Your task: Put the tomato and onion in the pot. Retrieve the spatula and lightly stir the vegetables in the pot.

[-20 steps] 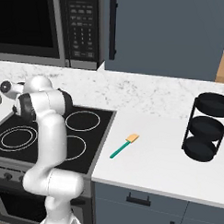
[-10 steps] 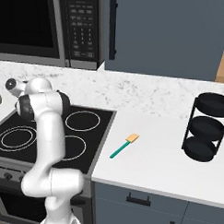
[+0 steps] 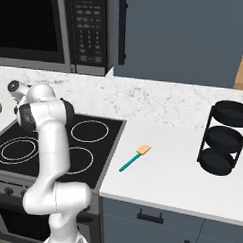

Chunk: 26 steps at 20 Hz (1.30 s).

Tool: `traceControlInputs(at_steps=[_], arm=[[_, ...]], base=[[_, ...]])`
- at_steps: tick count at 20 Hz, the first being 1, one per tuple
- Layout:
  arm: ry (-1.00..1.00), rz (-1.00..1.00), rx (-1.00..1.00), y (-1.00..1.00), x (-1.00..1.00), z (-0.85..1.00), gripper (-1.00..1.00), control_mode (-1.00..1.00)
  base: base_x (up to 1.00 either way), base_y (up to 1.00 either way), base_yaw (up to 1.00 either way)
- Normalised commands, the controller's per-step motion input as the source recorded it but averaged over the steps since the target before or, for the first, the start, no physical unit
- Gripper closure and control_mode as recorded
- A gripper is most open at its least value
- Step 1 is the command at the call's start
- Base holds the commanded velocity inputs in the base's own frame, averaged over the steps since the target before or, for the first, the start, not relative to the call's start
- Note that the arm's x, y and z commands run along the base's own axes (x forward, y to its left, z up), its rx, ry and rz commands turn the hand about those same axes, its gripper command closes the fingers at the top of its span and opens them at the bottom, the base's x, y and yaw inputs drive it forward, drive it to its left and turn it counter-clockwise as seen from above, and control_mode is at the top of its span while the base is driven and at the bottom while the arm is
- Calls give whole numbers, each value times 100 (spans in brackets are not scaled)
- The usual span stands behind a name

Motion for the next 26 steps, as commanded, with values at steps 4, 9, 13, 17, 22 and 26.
traceControlInputs(at_steps=[4, 9, 13, 17, 22, 26], arm=[[-3, 0, 0, -1, -38, 33, -100, -100], [-7, 0, 0, -21, -96, 48, -100, -100], [0, -3, 4, -55, -95, 71, -100, -100], [12, -14, 12, -82, -72, 76, -100, -100], [31, -29, 20, -98, -44, 70, -100, -100], [33, -50, 23, -99, -58, 30, -100, -100]], base=[[0, 0, 0], [0, 0, 0], [0, 0, 0], [0, 0, 0], [0, 0, 0], [0, 0, 0]])
